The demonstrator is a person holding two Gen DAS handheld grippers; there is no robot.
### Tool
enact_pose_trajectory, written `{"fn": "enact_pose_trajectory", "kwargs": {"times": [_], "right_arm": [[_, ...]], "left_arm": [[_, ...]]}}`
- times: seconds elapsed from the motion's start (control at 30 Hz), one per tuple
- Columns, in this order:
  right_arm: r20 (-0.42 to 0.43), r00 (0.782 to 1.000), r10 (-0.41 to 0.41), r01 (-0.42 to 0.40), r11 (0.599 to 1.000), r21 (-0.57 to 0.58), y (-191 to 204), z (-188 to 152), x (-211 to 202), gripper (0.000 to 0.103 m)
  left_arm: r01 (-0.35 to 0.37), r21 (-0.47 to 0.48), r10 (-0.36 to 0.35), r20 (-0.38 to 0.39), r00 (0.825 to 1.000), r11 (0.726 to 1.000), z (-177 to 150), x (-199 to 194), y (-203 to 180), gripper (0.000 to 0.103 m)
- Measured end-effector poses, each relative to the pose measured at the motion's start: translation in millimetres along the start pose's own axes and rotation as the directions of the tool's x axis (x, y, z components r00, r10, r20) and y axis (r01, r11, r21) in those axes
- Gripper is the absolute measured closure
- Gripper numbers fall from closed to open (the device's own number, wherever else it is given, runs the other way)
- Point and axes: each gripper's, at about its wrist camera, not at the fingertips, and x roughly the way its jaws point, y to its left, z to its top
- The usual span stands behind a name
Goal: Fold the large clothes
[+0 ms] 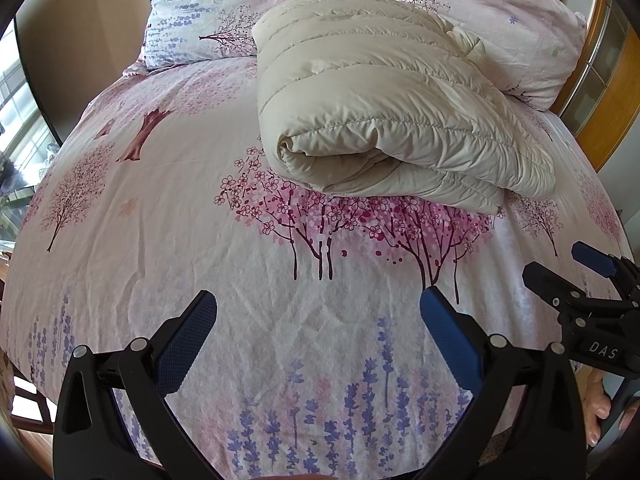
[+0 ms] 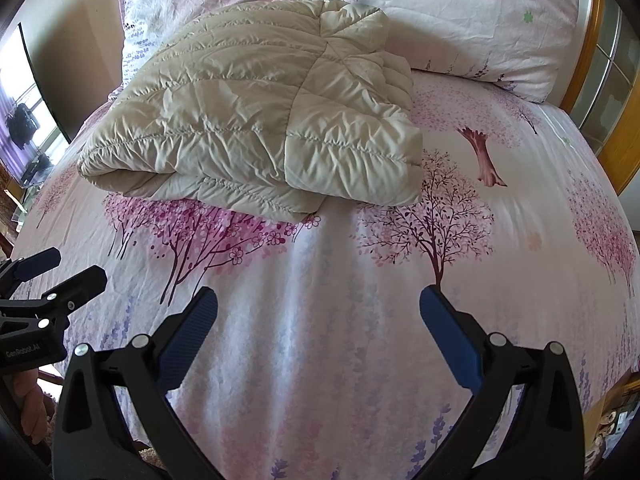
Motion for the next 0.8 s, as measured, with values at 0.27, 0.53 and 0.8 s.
{"fn": "enact_pose_trajectory", "kwargs": {"times": [0.27, 0.53, 0.8], "right_arm": [[-0.005, 1.000, 0.001, -0.001, 1.000, 0.004, -1.8, 0.8, 1.8, 0.002], [-0.009, 1.000, 0.005, -0.005, 1.000, 0.000, -2.4, 1.5, 3.6, 0.002], [-0.014, 1.000, 0.006, -0.006, 1.000, 0.003, -3.1, 1.2, 5.4, 0.002]], "left_arm": [[-0.004, 0.011, 0.004, 0.001, 1.000, 1.000, 1.8, -0.1, -0.4, 0.001], [-0.015, 0.006, 0.015, 0.004, 1.000, 1.000, 3.1, 1.0, 0.0, 0.001], [-0.027, 0.010, 0.027, 0.010, 1.000, 1.000, 3.5, 1.2, -0.8, 0.001]]}}
